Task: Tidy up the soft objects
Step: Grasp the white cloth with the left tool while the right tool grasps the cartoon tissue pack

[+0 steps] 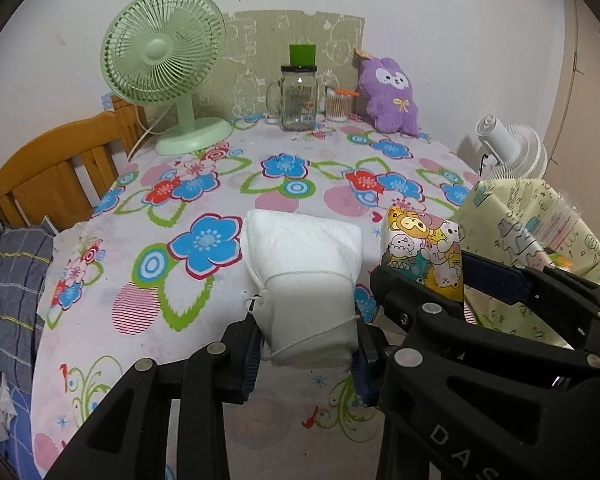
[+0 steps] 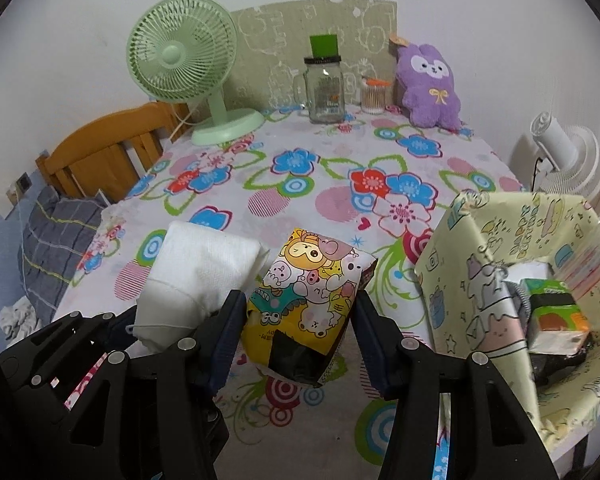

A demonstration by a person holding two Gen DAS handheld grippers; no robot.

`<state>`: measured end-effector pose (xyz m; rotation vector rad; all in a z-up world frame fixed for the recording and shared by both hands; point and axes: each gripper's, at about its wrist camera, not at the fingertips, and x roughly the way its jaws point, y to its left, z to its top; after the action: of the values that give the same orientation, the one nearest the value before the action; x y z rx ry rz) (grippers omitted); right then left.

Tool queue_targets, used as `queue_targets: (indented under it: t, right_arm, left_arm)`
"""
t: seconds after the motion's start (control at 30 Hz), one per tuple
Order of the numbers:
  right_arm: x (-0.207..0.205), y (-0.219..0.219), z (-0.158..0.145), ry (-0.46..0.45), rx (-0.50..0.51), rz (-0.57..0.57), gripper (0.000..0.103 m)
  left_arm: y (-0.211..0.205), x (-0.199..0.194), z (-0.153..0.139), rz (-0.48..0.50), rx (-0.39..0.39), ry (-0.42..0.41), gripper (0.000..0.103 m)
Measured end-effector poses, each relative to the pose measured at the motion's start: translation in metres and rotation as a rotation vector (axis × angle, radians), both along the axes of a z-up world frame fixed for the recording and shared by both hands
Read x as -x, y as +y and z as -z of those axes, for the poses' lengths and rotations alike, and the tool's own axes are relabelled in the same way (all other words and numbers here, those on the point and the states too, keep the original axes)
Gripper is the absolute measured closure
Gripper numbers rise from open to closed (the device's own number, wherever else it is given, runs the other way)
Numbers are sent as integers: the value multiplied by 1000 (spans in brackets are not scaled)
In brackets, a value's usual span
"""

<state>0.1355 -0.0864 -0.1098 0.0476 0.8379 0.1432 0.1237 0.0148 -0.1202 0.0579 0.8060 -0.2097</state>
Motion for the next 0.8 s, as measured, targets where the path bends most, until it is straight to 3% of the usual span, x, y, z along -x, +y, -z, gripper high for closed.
queue_targets:
  t: [0.8]
  right_arm:
    - [37, -18, -66, -131, 23, -63, 46]
  left_arm:
    - [-22, 40, -60, -16, 1, -132, 65]
